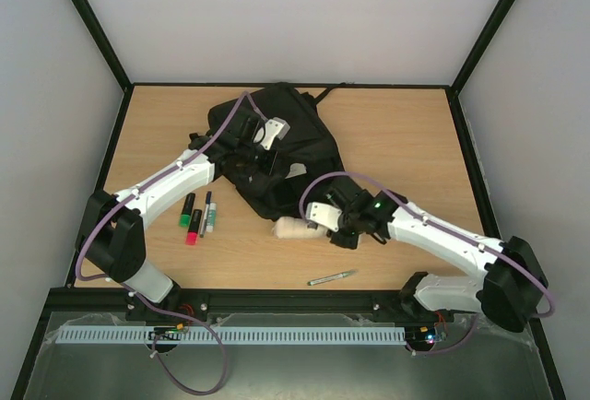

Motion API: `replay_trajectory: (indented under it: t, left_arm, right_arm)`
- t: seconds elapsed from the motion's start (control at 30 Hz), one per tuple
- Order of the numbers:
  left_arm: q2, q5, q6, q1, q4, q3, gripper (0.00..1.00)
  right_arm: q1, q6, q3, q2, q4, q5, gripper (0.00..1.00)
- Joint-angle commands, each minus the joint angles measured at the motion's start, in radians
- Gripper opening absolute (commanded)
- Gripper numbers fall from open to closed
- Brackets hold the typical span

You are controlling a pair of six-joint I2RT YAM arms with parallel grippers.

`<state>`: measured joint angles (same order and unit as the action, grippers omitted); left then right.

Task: Pack the student bag
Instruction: Pick up the stationery from the center of the board.

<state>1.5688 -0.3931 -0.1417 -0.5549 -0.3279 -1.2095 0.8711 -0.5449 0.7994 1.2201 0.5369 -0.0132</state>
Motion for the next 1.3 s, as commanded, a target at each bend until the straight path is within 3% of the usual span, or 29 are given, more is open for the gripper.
replay_trajectory:
  t: [0.0, 0.27, 0.5, 0.63, 0.73, 0.83, 0.9, 1.27]
  left_arm:
    - [0.001, 0.005, 0.005, 0.018, 0.027, 0.009, 0.02]
    - [0.002, -0.007, 0.007, 0.018, 0.027, 0.011, 0.02]
    - [-0.001, -0.018, 0.007, 0.017, 0.029, 0.014, 0.02]
    - [-0.001, -0.022, 0.007, 0.018, 0.029, 0.014, 0.02]
    - [-0.003, -0.027, 0.007, 0.018, 0.029, 0.016, 0.02]
    - [-0.008, -0.026, 0.007, 0.018, 0.03, 0.022, 0.02]
    - [-0.011, -0.027, 0.007, 0.018, 0.032, 0.026, 0.03]
    - [-0.006, -0.04, 0.006, 0.017, 0.035, 0.015, 0.02]
  right_arm:
    - [-0.149, -0.112, 0.05, -0.04, 0.2, -0.143, 0.14]
    - [-0.511, -0.337, 0.087, 0.008, 0.452, -0.299, 0.13]
    - [-0.784, -0.402, 0.163, 0.212, 0.46, -0.376, 0.17]
    - [-0.881, -0.329, 0.233, 0.362, 0.363, -0.382, 0.37]
    - [-0.931, -0.231, 0.26, 0.4, 0.235, -0.32, 0.58]
    - [-0.955, -0.166, 0.244, 0.351, 0.126, -0.243, 0.7]
    - [-0.954, -0.154, 0.213, 0.273, 0.082, -0.218, 0.74]
    - [-0.933, -0.337, -0.067, -0.218, 0.123, -0.338, 0.71]
